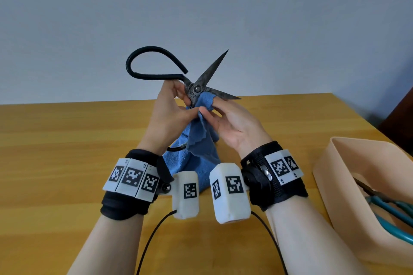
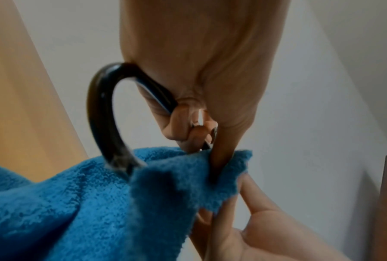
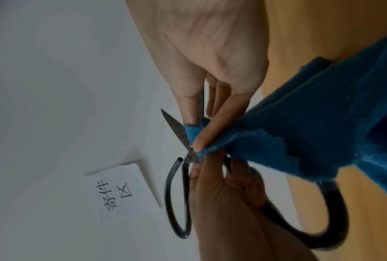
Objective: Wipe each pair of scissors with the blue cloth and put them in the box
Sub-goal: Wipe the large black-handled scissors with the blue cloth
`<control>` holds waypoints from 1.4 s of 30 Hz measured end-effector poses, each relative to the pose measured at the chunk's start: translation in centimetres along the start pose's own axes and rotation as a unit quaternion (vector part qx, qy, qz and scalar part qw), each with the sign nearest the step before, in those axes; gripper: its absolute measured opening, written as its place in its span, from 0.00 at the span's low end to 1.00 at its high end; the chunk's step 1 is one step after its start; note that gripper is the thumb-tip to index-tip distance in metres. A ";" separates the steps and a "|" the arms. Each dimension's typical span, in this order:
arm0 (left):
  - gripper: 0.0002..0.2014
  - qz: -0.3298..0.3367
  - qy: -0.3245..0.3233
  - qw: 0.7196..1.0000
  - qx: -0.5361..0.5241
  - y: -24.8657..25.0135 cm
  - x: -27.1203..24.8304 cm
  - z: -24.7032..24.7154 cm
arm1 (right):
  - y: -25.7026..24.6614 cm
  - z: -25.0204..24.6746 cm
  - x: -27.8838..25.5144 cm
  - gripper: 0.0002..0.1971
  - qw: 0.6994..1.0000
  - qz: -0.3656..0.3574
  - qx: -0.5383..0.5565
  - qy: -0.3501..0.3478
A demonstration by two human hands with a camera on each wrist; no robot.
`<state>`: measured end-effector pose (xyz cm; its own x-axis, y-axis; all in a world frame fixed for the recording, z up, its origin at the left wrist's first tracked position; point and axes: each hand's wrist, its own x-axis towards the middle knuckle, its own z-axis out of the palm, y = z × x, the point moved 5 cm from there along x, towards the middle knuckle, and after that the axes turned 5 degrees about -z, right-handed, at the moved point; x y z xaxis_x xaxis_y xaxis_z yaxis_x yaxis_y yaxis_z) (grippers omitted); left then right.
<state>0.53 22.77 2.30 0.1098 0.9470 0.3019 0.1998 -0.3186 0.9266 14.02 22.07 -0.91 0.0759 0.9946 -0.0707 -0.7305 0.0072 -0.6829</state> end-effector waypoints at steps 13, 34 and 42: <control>0.08 -0.068 -0.030 0.996 -0.058 0.4 -0.7 0.2 | -0.1 0.1 0.1 0.04 0.999 -0.020 0.036 0.013; 0.06 -0.067 0.002 0.992 -0.104 0.5 -1.0 1.1 | 0.2 -0.2 0.2 0.06 0.994 -0.050 0.068 0.065; 0.05 -0.065 0.000 0.994 -0.092 0.9 -1.1 0.8 | 0.0 0.1 0.4 0.08 0.995 -0.052 0.074 0.048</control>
<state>1.39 21.43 2.61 0.0943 0.9798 0.1766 0.0301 -0.1801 0.9832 13.92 22.44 -0.85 0.2163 0.9731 -0.0790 -0.8069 0.1327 -0.5755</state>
